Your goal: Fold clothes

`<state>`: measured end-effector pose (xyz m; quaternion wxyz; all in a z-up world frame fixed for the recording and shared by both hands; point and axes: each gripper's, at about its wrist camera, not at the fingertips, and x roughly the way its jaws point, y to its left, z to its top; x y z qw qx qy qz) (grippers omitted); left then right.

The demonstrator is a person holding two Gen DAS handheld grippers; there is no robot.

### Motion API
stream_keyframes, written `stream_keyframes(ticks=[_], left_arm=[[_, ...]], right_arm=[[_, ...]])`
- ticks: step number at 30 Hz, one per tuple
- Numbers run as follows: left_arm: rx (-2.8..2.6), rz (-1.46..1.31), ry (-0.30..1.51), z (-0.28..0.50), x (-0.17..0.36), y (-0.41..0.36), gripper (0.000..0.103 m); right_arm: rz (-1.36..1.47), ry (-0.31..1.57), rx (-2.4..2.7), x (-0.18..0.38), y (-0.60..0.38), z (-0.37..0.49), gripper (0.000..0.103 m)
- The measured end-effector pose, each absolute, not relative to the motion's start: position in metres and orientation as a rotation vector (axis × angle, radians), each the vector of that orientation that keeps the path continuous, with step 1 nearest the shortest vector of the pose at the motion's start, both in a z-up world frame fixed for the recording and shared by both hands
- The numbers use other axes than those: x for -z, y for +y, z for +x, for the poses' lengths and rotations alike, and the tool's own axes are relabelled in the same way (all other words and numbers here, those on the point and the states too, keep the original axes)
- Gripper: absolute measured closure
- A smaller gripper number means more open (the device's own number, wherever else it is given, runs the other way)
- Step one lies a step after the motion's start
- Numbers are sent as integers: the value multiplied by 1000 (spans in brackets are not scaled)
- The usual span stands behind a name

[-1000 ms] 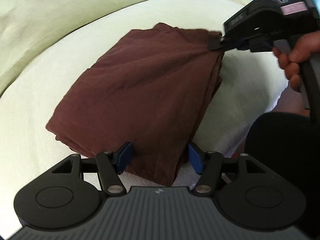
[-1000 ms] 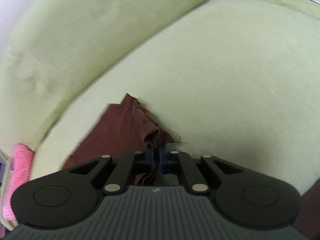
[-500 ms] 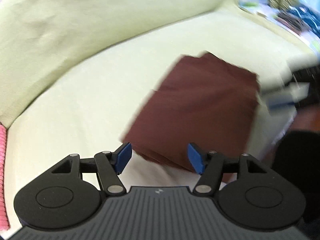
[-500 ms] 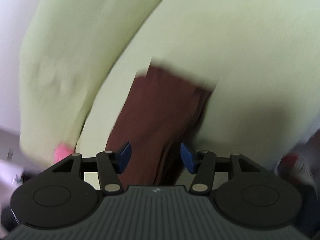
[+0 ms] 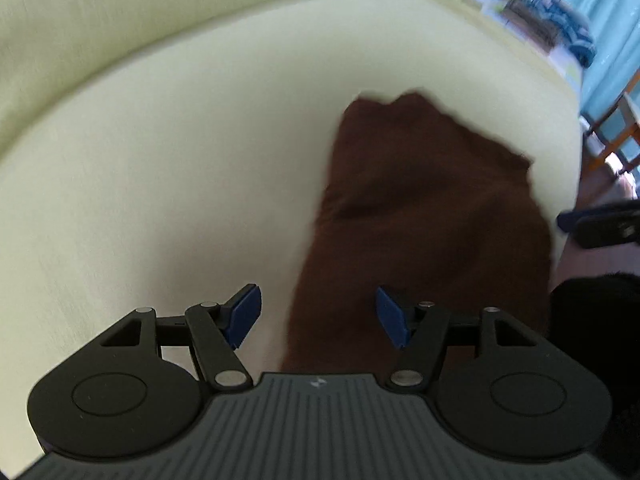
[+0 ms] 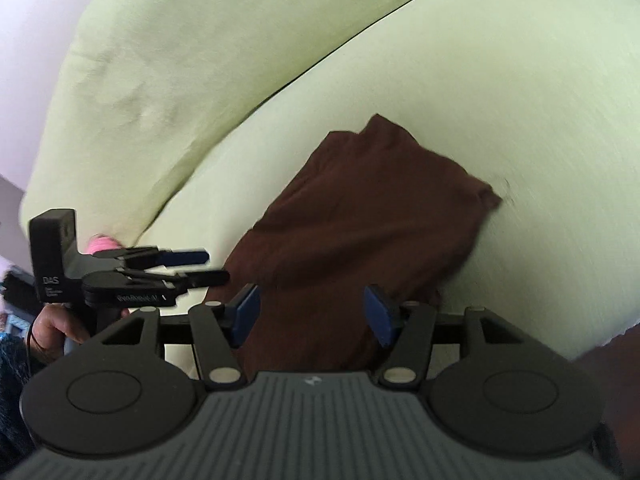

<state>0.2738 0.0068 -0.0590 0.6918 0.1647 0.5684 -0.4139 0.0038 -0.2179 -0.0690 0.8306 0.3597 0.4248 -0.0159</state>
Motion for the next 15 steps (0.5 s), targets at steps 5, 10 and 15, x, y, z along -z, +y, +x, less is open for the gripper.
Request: stream_keyframes(ticks=[5, 10, 15], left_arm=[[895, 442, 1533, 269, 80, 8, 32], [987, 562, 1550, 270, 36, 6, 32], [1045, 584, 1503, 308, 27, 6, 31]], right_arm=[[846, 950, 109, 37, -212, 38, 46], [1019, 920, 244, 20, -219, 33, 42], [1154, 900, 407, 38, -194, 6, 42]])
